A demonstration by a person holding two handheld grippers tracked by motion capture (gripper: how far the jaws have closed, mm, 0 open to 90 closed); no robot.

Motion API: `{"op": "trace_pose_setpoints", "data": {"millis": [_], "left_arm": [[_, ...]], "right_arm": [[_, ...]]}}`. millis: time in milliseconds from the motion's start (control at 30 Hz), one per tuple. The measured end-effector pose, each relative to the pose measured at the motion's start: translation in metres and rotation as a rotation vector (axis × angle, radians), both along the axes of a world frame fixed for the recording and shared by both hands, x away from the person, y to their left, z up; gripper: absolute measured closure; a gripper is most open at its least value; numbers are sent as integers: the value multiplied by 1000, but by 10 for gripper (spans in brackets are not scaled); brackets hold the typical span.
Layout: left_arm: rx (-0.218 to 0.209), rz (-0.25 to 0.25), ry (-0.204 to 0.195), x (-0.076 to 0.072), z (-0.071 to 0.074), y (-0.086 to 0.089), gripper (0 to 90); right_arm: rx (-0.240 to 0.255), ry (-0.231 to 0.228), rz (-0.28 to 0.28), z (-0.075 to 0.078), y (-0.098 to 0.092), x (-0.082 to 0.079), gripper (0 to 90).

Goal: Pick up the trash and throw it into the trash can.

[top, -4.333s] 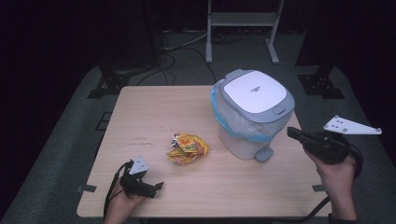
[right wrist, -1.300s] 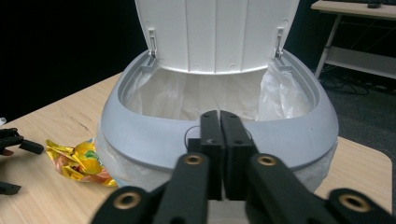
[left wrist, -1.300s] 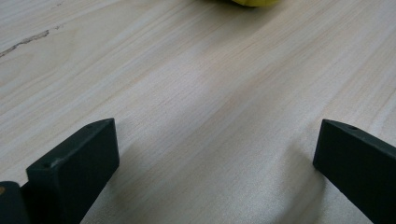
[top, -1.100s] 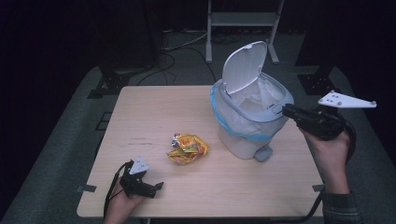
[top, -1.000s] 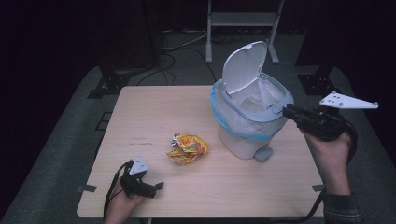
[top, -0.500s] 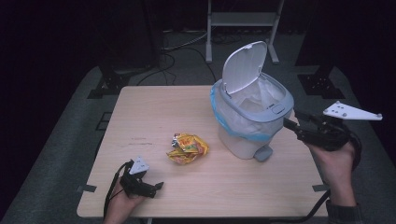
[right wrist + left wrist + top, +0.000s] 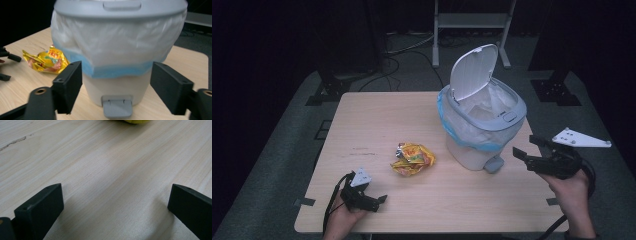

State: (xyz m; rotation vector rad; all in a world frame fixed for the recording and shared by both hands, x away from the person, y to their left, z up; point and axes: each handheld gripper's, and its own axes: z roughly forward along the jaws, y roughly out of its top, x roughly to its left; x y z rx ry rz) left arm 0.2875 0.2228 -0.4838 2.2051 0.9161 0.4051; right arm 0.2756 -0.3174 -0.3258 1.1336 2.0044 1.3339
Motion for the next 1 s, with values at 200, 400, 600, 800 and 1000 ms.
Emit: {"op": "trace_pose_setpoints", "data": {"millis": [200, 400, 600, 800, 1000], "left_arm": [[0, 0, 0, 0, 0, 0, 0], [0, -1, 0, 0, 0, 0, 0], [1, -1, 0, 0, 0, 0, 0], [-3, 0, -1, 0, 0, 0, 0], [-2, -2, -1, 0, 0, 0, 0]], "right_arm": [[2, 41, -8, -18, -3, -4, 159], [-8, 71, -4, -38, -4, -7, 122], [-30, 96, -10, -57, -2, -5, 100], [-52, 94, -14, -78, 1, -4, 68], [-70, 122, -10, -102, 2, -3, 59]]}}
